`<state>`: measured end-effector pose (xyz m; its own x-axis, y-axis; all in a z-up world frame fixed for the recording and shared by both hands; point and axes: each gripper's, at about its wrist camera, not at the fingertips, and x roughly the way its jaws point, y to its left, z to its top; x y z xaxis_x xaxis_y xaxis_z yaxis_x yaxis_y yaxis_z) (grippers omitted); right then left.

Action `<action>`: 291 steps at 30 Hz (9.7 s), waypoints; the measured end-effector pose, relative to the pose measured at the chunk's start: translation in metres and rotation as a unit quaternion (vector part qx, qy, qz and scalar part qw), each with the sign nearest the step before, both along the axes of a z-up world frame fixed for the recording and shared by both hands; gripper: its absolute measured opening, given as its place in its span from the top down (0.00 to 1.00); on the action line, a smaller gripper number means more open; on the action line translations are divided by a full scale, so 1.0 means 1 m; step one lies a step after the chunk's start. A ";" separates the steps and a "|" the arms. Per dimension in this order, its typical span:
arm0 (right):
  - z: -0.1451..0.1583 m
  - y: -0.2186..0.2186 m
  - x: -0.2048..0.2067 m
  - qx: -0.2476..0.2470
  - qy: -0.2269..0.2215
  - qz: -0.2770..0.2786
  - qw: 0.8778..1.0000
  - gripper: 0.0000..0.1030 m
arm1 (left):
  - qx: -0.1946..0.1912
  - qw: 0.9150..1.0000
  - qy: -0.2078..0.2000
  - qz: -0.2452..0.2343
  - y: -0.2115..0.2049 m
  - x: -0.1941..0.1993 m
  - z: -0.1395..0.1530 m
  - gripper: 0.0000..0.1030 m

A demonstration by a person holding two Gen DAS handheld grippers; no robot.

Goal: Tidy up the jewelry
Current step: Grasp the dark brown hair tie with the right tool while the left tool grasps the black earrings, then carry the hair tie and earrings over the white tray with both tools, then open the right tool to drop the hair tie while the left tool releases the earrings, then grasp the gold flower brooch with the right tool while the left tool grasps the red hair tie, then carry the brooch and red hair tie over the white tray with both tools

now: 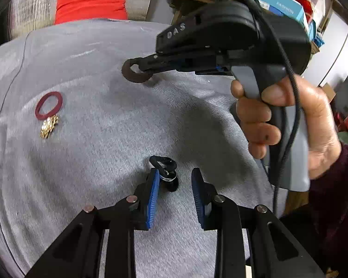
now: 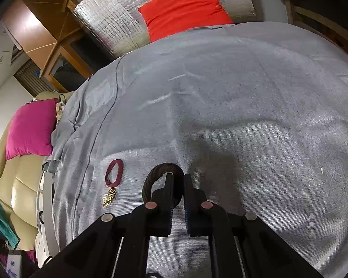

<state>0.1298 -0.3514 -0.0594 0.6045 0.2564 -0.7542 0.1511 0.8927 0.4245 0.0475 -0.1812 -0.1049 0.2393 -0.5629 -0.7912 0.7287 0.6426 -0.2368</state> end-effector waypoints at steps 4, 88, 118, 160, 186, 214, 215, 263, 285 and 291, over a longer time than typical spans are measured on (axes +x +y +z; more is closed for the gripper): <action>0.000 0.001 0.000 0.002 0.002 0.002 1.000 0.92 | -0.002 1.000 0.003 0.002 -0.002 0.005 -0.002 0.91; 0.040 0.449 -0.033 0.034 -0.055 0.343 0.937 0.91 | -0.005 0.867 -0.026 0.498 0.455 -0.046 0.036 0.84; -0.027 0.549 -0.037 -0.203 -0.038 0.506 0.838 0.88 | -0.019 0.890 0.099 0.445 0.482 -0.019 -0.022 0.81; -0.020 0.135 0.035 0.026 0.031 0.114 0.993 0.56 | 0.081 0.913 -0.061 0.396 0.201 0.049 0.046 0.51; -0.008 0.082 0.013 -0.096 -0.038 0.074 0.992 0.70 | 0.042 0.938 -0.087 0.332 0.128 0.113 0.030 0.51; 0.002 0.029 0.009 -0.032 -0.055 0.015 0.998 0.70 | 0.030 0.965 -0.051 0.255 0.046 0.138 0.000 0.92; 0.004 0.030 0.008 -0.032 -0.057 0.016 0.998 0.70 | 0.030 0.964 -0.056 0.257 0.049 0.137 0.004 0.92; 0.035 0.465 -0.078 0.003 -0.088 0.400 0.912 0.70 | 0.030 0.801 -0.097 0.589 0.513 0.034 0.066 0.93; -0.039 0.537 -0.079 -0.082 0.068 0.486 0.867 0.71 | 0.081 0.831 -0.055 0.547 0.511 0.098 0.041 0.92; -0.043 0.542 -0.073 -0.092 0.080 0.490 0.863 0.71 | 0.124 0.831 -0.037 0.542 0.504 0.119 0.026 0.93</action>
<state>0.0566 0.1904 -0.1021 0.0498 0.4529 -0.8902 -0.6709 0.6754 0.3061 0.1660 0.3231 -0.0791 0.5529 0.1919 -0.8109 -0.3018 0.9532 0.0198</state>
